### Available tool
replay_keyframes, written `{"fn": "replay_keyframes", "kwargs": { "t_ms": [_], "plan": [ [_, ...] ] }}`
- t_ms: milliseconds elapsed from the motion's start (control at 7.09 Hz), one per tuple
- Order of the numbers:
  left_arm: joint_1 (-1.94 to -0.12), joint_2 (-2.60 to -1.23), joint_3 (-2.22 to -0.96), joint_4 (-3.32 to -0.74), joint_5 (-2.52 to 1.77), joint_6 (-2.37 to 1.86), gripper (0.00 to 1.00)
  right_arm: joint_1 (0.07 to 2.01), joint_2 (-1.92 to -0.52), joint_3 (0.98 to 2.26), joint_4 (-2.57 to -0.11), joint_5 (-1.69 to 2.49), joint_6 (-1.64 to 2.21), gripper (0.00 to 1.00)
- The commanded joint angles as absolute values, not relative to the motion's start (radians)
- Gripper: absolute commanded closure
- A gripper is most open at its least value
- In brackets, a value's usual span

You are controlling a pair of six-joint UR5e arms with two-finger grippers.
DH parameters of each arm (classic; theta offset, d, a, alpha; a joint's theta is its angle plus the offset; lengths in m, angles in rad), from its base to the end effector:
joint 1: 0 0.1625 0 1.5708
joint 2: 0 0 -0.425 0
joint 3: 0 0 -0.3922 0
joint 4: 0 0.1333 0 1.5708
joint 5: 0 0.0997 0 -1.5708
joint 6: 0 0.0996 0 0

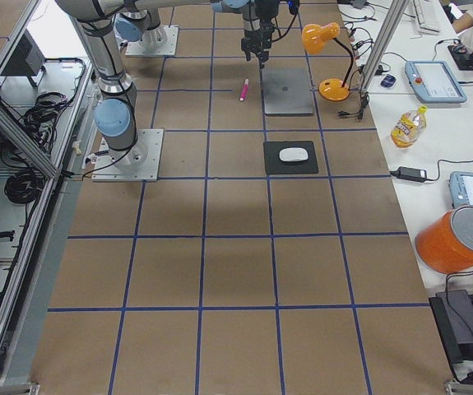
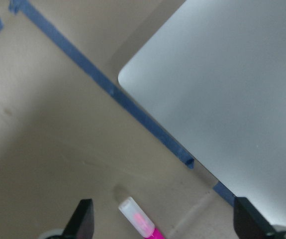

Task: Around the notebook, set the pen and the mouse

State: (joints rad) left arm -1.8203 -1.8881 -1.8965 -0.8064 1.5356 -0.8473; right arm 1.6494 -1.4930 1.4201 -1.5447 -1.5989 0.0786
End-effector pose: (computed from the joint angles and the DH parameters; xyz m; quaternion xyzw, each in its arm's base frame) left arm -0.2702 -0.5065 0.2444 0.2929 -0.9541 0.0426 0.0466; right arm 0.1716 -0.5166 0.5200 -0.0003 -0.9996 0.0244 0.0122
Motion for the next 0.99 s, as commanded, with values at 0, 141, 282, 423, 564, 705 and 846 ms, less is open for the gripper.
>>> {"fn": "replay_keyframes", "kwargs": {
  "t_ms": [0,141,282,423,564,705,846],
  "plan": [
    [-1.720,-1.823,-1.888,-0.946,1.534,-0.623,0.00,1.652,-1.494,1.424,-1.552,-1.598,0.084,0.00],
    [-1.685,-1.789,-1.882,-0.986,1.534,-0.561,0.00,1.652,-1.494,1.425,-1.558,-1.598,0.084,0.00],
    [-1.642,-1.754,-1.867,-1.047,1.532,-0.435,0.00,1.652,-1.494,1.425,-1.559,-1.598,0.084,0.00],
    [-1.599,-1.714,-1.835,-1.145,1.534,-0.351,0.00,1.652,-1.494,1.425,-1.559,-1.598,0.084,0.00],
    [-1.574,-1.675,-1.786,-1.246,1.535,-0.284,0.00,1.652,-1.494,1.425,-1.557,-1.598,0.084,0.00],
    [-1.572,-1.636,-1.752,-1.337,1.529,-0.152,0.00,1.652,-1.494,1.425,-1.557,-1.598,0.084,0.00],
    [-1.568,-1.602,-1.726,-1.409,1.520,-0.053,0.00,1.652,-1.494,1.425,-1.557,-1.598,0.084,0.00]
  ]
}}
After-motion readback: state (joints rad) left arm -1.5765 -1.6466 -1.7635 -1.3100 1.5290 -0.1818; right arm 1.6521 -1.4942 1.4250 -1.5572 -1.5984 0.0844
